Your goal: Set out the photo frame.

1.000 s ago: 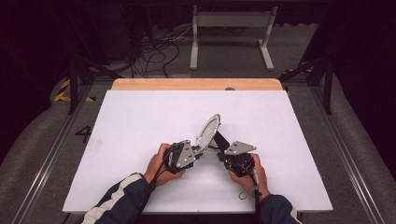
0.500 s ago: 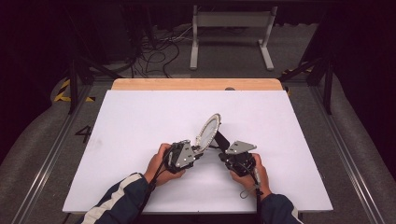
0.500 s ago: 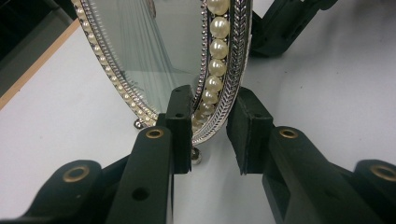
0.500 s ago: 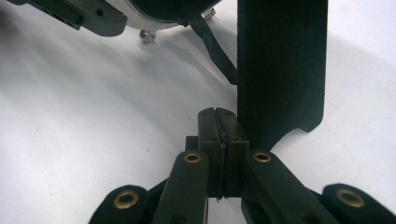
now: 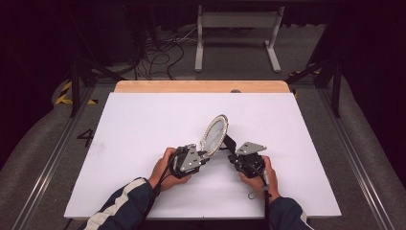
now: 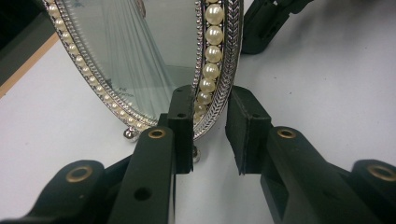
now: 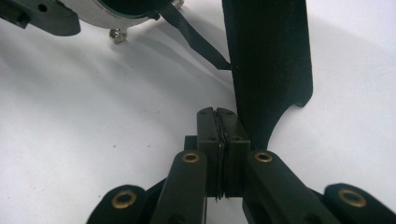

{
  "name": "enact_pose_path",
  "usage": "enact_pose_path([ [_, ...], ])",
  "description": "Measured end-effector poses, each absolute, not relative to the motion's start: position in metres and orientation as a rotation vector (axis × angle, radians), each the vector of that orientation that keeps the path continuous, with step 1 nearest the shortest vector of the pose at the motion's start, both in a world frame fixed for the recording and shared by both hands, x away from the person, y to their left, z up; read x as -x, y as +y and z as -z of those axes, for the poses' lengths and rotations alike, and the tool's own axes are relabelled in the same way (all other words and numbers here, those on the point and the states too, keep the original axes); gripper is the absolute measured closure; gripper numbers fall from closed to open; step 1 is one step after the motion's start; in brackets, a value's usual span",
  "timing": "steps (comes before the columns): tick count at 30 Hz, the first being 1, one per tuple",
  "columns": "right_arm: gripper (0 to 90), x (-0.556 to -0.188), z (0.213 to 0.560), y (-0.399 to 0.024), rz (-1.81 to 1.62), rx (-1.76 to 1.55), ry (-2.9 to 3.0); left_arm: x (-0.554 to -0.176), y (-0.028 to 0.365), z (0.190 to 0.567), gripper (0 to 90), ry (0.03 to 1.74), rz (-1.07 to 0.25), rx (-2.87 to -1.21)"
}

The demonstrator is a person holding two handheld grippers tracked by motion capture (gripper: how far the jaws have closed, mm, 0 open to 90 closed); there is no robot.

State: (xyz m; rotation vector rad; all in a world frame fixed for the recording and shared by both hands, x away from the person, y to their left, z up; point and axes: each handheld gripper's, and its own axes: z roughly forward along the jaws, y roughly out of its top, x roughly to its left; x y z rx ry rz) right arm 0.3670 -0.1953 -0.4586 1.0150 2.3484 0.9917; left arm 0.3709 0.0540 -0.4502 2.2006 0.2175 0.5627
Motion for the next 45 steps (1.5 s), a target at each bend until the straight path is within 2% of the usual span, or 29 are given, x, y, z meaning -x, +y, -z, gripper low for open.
enact_pose_path([
  [14,86.6,-0.372,0.459,-0.198,-0.992,-1.056,2.316,-0.372,0.055,0.45,72.5,0.192,-0.515,-2.215],
  [25,79.1,-0.36,0.45,-0.194,-1.021,-1.046,2.312,-0.365,0.089,0.437,68.7,0.225,-0.496,-2.157],
  [28,74.2,-0.355,0.445,-0.191,-1.059,-1.029,2.306,-0.364,0.102,0.438,63.5,0.279,-0.501,-2.158],
  [32,67.7,-0.35,0.442,-0.185,-1.12,-1.004,2.308,-0.361,0.117,0.439,50.7,0.342,-0.534,-2.151],
  [33,64.4,-0.348,0.441,-0.183,-1.137,-0.989,2.311,-0.359,0.123,0.441,50.7,0.363,-0.55,-2.15],
  [34,60.1,-0.345,0.44,-0.178,-1.169,-0.987,2.307,-0.354,0.131,0.444,45.8,0.386,-0.542,-2.154],
  [35,60.1,-0.345,0.44,-0.178,-1.169,-0.987,2.307,-0.354,0.131,0.444,44.6,0.386,-0.542,-2.154],
  [38,52.7,-0.342,0.439,-0.171,-1.215,-0.994,2.29,-0.346,0.146,0.451,40.8,0.428,-0.536,-2.179],
  [39,50.2,-0.341,0.438,-0.167,-1.243,-1.005,2.277,-0.343,0.154,0.454,34.4,0.458,-0.545,-2.179],
  [45,44.2,-0.34,0.435,-0.157,-1.288,-1.047,2.215,-0.336,0.169,0.456,23.9,0.542,-0.51,-2.17],
])
